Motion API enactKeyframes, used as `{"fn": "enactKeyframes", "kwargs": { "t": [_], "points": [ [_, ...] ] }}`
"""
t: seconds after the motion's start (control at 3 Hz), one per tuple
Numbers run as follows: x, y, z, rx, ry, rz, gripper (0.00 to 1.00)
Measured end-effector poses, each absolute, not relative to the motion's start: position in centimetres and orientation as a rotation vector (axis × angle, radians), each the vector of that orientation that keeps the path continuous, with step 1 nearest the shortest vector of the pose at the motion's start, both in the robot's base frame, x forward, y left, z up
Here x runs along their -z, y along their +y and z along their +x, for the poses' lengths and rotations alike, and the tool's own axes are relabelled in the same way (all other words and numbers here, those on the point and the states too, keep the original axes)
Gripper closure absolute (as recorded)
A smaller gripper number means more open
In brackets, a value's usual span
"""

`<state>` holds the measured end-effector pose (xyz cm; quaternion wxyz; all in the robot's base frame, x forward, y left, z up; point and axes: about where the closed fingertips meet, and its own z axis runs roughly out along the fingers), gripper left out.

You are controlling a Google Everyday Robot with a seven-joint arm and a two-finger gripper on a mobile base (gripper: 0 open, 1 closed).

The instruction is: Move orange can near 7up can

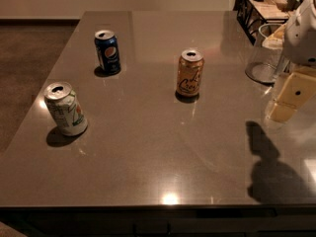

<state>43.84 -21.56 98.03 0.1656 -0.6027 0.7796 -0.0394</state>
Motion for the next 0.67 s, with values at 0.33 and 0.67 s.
{"fn": "enactKeyframes", "kwargs": {
  "t": [0.33, 0.67],
  "points": [
    [-98.03, -21.56, 43.84, 0.112, 2.220, -1.716, 0.00],
    [-98.04, -21.12, 44.63, 0.109, 2.246, -1.700, 0.00]
  ]
}}
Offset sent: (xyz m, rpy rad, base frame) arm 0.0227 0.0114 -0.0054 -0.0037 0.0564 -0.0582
